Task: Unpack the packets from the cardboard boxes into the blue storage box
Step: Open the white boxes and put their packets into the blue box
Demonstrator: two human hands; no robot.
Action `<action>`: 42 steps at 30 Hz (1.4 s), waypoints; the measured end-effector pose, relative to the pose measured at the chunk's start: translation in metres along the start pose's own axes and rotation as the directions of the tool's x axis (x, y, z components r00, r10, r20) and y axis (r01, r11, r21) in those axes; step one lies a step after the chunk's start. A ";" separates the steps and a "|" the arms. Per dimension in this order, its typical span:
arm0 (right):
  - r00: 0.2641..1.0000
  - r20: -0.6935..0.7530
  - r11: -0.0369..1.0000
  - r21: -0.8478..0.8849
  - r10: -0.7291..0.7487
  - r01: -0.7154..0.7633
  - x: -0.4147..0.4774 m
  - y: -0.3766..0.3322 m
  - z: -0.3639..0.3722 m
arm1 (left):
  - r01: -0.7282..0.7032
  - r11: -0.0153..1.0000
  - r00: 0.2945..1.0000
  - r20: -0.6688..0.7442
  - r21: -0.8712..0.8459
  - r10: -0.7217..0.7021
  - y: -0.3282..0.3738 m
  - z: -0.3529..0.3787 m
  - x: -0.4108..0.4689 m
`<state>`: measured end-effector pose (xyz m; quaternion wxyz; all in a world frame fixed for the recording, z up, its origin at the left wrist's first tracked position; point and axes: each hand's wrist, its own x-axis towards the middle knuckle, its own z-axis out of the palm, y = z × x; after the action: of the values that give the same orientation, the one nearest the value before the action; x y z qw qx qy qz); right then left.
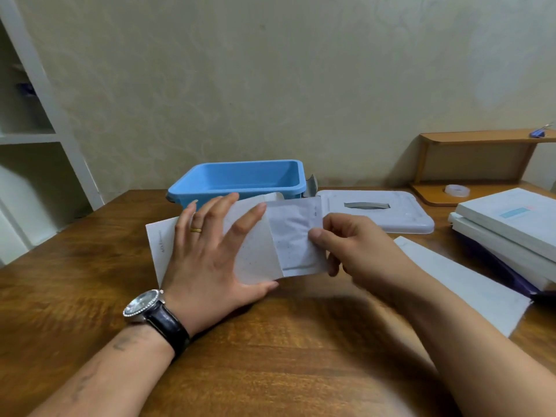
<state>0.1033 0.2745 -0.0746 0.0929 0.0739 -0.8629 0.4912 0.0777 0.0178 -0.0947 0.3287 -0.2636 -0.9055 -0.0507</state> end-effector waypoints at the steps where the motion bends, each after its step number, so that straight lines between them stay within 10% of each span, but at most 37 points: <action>1: 0.999 0.038 0.999 0.007 0.035 -0.036 -0.001 0.000 -0.002 | -0.003 1.000 1.000 0.020 -0.002 0.003 -0.001 -0.001 -0.001; 19: 0.945 0.325 0.936 0.327 0.020 -0.132 -0.001 -0.001 0.002 | -0.030 0.999 0.982 0.186 -0.039 0.037 -0.019 -0.022 -0.021; 24: 0.978 0.167 0.947 0.273 0.129 -0.171 0.000 0.002 -0.008 | 0.076 0.988 0.890 0.456 -0.134 -0.006 -0.016 -0.033 -0.003; 31: 0.970 -0.121 0.723 0.687 0.211 -0.071 0.008 0.007 -0.049 | 0.346 0.882 0.740 0.671 -0.319 -0.048 -0.027 -0.035 0.001; 38: 0.994 -0.006 0.851 0.517 0.113 -0.094 0.004 0.006 -0.037 | 0.339 0.780 0.932 0.298 -0.525 -0.204 -0.004 -0.046 0.032; 42: 0.996 0.049 0.867 0.491 0.069 -0.084 -0.002 0.002 -0.025 | 0.451 0.553 0.889 0.410 -0.700 -0.205 0.014 -0.041 0.071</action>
<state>0.1072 0.2968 -0.0640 0.0386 0.0682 -0.7128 0.6969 0.0628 0.0505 -0.0201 0.0337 -0.2084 -0.8619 -0.4610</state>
